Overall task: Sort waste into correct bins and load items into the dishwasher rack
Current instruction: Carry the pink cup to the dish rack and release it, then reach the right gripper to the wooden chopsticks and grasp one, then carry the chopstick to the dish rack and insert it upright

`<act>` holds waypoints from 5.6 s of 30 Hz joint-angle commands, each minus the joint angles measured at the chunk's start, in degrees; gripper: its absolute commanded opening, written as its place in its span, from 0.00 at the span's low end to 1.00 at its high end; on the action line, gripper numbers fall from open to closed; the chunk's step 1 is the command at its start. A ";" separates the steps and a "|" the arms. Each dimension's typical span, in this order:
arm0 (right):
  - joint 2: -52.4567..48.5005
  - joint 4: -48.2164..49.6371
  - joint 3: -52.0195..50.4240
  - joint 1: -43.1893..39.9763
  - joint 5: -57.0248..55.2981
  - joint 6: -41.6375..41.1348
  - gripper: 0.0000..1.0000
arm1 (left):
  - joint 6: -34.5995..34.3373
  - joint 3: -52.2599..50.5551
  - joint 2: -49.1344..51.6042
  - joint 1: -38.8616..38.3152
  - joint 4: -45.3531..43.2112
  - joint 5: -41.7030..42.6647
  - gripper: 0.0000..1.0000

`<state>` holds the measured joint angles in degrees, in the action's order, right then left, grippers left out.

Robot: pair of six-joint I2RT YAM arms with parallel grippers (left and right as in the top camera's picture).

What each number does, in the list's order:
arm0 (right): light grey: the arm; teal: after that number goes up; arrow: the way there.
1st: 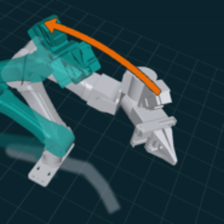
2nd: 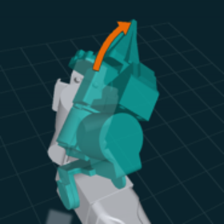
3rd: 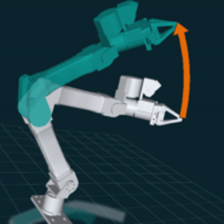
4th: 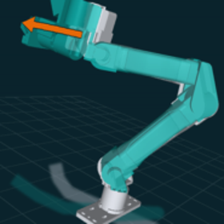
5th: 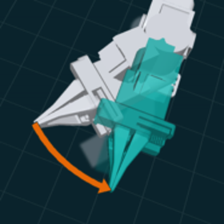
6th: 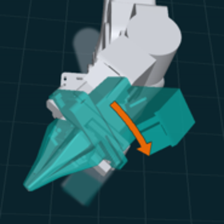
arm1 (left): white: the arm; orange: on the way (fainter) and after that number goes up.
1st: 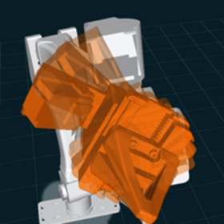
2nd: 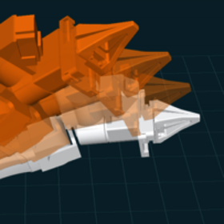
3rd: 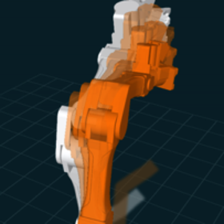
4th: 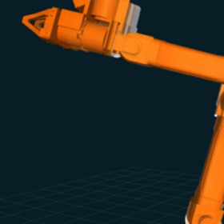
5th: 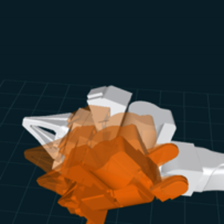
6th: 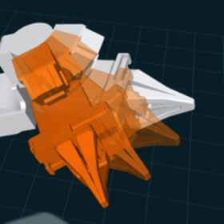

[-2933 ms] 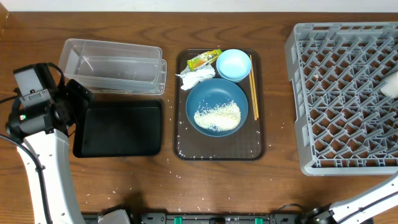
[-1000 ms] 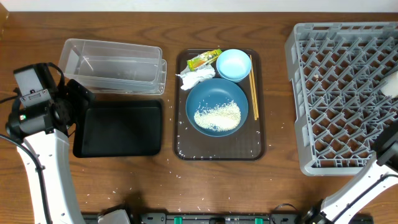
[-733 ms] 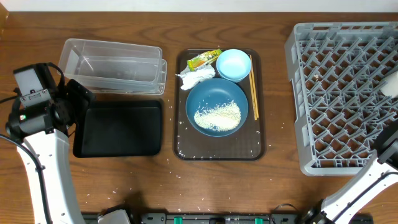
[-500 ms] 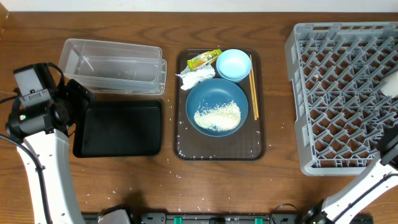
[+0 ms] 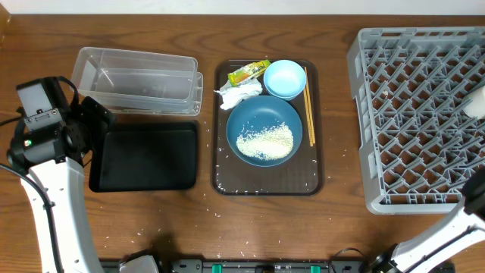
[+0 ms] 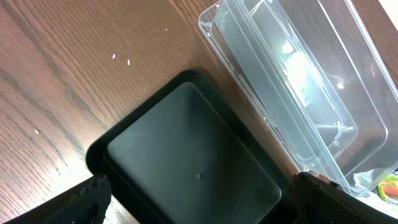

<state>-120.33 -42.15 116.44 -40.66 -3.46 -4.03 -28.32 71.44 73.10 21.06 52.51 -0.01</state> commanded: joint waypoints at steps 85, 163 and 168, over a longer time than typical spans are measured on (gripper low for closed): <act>-1.81 -9.44 -14.08 52.70 2.29 -17.33 0.02 | -0.04 1.22 0.22 0.20 0.15 -0.48 0.95; -7.41 -10.32 -15.10 56.48 8.87 -4.44 0.27 | -0.04 1.22 0.22 0.20 0.15 -0.48 0.95; -7.74 -10.05 -15.21 57.11 8.85 -4.44 0.28 | -0.04 1.22 0.22 0.20 0.15 -0.48 0.95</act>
<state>-128.99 -52.45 101.78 15.38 5.58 -9.45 -28.32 71.44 73.10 21.06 52.51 -0.01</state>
